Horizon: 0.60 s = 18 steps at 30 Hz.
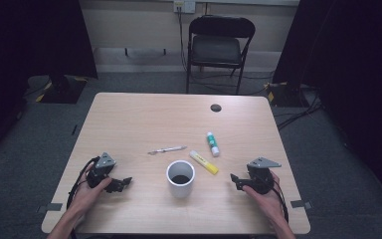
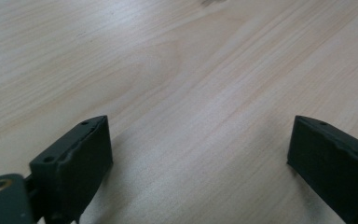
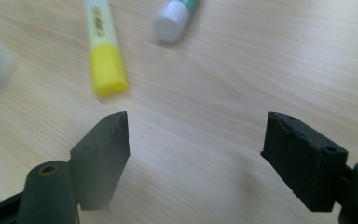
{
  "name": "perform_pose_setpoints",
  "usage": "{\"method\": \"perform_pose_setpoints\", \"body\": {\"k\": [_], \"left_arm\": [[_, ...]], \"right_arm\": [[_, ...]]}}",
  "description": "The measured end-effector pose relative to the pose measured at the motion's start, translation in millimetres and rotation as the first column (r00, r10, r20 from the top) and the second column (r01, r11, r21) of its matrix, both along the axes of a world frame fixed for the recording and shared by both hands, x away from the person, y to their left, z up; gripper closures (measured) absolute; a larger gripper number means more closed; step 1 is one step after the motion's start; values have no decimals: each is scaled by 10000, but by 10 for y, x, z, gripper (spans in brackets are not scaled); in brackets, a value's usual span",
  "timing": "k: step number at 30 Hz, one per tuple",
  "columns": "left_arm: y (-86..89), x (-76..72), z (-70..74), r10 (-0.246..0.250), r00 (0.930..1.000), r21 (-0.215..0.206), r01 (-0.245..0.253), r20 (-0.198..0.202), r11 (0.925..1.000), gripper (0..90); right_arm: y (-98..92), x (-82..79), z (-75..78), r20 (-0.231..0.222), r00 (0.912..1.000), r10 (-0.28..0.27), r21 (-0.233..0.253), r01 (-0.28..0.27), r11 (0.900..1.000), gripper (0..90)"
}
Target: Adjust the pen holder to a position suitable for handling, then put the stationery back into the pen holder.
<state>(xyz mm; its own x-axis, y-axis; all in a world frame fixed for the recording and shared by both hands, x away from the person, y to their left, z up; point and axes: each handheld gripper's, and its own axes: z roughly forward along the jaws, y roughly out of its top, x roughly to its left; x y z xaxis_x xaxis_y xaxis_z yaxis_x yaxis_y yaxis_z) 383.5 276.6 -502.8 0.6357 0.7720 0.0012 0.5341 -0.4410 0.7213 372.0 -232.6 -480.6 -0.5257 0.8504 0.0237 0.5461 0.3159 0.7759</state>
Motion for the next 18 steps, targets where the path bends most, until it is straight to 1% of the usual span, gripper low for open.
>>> {"method": "perform_pose_setpoints", "body": {"k": [2, 3, 4, 5, 6, 7, 8, 9, 10, 11, 12, 13, 14, 15, 17, 18], "left_arm": [[0, 2, 1, -14, 10000, 21, 14, -7, 10000, 33], [0, 2, 0, -13, 10000, 20, 13, -8, 10000, 33], [0, 2, 0, -13, 10000, 20, 13, -8, 10000, 32], [0, 2, 0, -11, 10000, 14, 11, -12, 10000, 32], [0, 2, 0, -11, 10000, 22, 11, -10, 10000, 32], [-3, 1, -2, 15, 10000, -27, -15, -40, 10000, 30], [-2, 1, -2, 15, 10000, -19, -16, -41, 10000, 30], [-3, 1, -2, 17, 10000, -22, -17, -41, 10000, 30], [-2, 1, -2, 14, 10000, -16, -14, -38, 10000, 30], [-2, 1, -2, 17, 10000, -25, -17, -44, 10000, 30], [-2, 1, -2, 13, 10000, -17, -13, -41, 10000, 30], [-2, 1, -2, 18, 10000, -21, -18, -42, 10000, 30], [-2, 1, -2, 16, 10000, -20, -16, -41, 10000, 30], [-2, 1, -2, 14, 10000, -20, -14, -41, 10000, 30], [-2, 1, -2, 13, 10000, -14, -13, -39, 10000, 30], [-2, 1, -2, 13, 10000, -14, -13, -39, 10000, 30]], "right_arm": [[83, 10, 44, 132, 9997, 190, 124, -191, 9997, 218], [123, 18, 63, 184, 9991, 384, 296, -389, 9988, 234], [123, 18, 63, 184, 9991, 384, 296, -389, 9988, 234], [166, 29, 79, 232, 9982, 549, 411, -558, 9976, 257], [269, 58, 97, 263, 9955, 910, 345, -918, 9952, 268], [322, 75, 98, 252, 9942, 1046, 261, -1053, 9941, 277], [322, 75, 98, 252, 9942, 1046, 261, -1053, 9941, 277], [371, 100, 89, 208, 9924, 1216, 306, -1222, 9920, 294], [424, 123, 80, 112, 9894, 1445, 322, -1448, 9889, 310], [531, 155, 60, 77, 9856, 1692, 157, -1693, 9854, 324], [531, 155, 60, 77, 9856, 1692, 157, -1693, 9854, 324], [576, 167, 55, 51, 9829, 1839, 96, -1839, 9829, 345], [614, 170, 59, 125, 9821, 1878, 49, -1879, 9822, 363], [661, 186, 84, 251, 9806, 1943, 149, -1947, 9808, 391], [691, 217, 99, 286, 9793, 2003, 295, -2011, 9791, 412], [691, 217, 99, 286, 9793, 2003, 295, -2011, 9791, 412]]}}
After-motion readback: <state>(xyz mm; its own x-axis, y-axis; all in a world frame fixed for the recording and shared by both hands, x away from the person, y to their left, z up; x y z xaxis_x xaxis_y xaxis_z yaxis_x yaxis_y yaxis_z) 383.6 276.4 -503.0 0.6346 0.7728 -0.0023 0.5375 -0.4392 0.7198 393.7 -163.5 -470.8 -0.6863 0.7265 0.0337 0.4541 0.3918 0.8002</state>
